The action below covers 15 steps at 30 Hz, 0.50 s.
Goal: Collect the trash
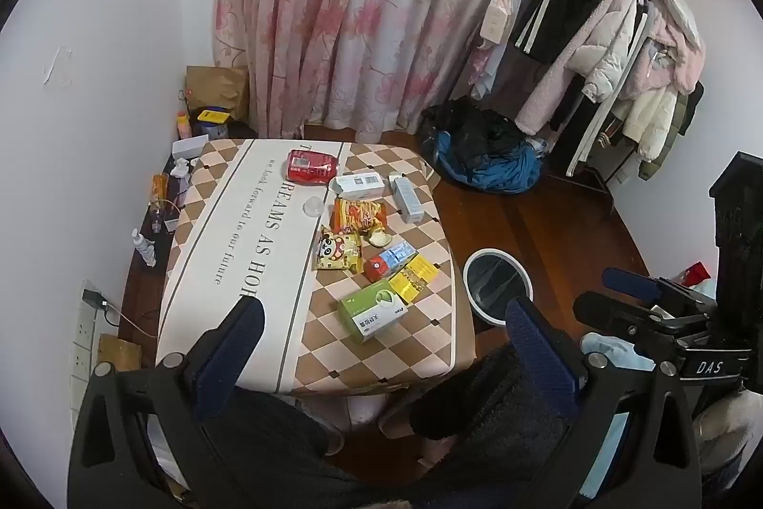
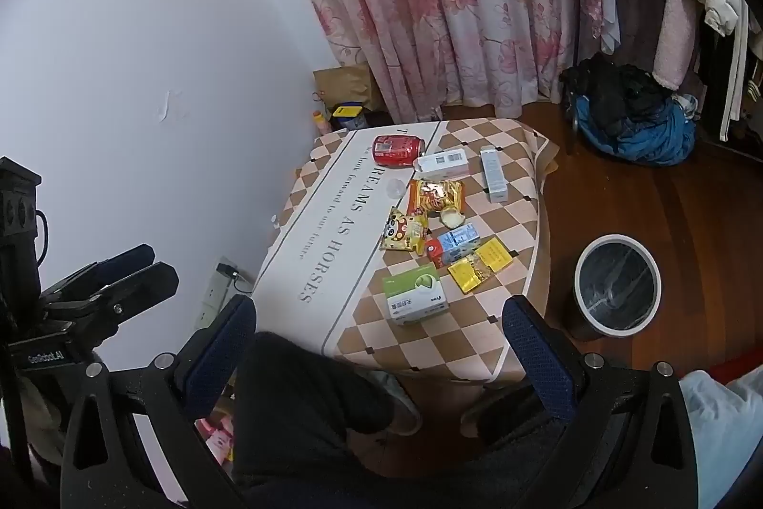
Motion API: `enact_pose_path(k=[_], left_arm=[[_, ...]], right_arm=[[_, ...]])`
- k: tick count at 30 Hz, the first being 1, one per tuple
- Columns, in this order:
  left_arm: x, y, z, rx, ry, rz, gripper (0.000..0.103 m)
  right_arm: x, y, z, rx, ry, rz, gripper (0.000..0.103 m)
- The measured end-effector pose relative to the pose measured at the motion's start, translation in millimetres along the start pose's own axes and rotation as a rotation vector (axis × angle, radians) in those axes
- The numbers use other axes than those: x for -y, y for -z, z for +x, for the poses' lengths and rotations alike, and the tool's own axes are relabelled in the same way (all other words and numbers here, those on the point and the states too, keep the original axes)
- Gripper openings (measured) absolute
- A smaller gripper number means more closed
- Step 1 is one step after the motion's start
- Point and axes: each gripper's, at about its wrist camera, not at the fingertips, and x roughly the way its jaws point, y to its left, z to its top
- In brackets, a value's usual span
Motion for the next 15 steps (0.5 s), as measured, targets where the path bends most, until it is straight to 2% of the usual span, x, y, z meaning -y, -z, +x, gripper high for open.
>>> enact_pose_path(k=[15], left_arm=[[-0.2, 0.0, 0.2, 0.0, 0.002, -0.003, 0.103]], right_arm=[[-13.1, -0.5, 4.4, -0.002, 0.01, -0.007, 0.103]])
